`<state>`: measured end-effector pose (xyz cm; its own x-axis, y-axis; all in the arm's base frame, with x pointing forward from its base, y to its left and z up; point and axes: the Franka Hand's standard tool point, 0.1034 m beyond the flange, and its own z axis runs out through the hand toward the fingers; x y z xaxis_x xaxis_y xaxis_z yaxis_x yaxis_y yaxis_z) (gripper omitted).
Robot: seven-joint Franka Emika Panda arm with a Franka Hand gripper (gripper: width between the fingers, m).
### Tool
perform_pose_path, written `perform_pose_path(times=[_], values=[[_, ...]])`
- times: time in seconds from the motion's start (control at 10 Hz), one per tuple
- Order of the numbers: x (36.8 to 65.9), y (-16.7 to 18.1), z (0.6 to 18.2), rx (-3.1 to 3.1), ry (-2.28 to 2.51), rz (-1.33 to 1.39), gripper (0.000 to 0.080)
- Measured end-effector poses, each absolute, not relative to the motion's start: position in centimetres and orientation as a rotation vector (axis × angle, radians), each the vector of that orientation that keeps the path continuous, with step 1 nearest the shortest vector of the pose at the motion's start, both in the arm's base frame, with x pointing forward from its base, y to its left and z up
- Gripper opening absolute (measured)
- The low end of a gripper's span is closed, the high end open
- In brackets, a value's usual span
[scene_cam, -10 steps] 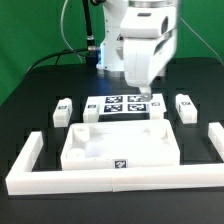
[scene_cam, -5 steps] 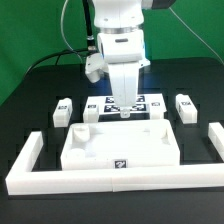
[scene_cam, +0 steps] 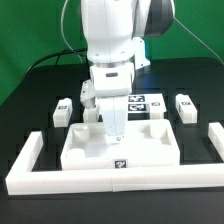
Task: Assemble desk
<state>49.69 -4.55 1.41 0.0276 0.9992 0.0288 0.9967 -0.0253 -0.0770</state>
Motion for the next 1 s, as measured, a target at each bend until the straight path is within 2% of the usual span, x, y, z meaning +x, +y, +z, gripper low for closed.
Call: perform_pose_path(times=[0.1,0.3,0.4,0.5,0.6,1.0], values=[[49.64,-4.57,1.34,-2.196,-2.138,0.052,0.0635],[49.61,-4.57,1.31,-2.196,-2.137,0.053,0.0282],[49.59,-4.57,1.29,-2.196,-2.137,0.054,0.0144],[49.59,-4.58,1.28,-2.195,-2.136,0.054,0.0144],[49.67,-4.59,1.36,-2.197,-2.138,0.051,0.0057],[49.70,-4.59,1.37,-2.198,-2.139,0.050,0.0057]])
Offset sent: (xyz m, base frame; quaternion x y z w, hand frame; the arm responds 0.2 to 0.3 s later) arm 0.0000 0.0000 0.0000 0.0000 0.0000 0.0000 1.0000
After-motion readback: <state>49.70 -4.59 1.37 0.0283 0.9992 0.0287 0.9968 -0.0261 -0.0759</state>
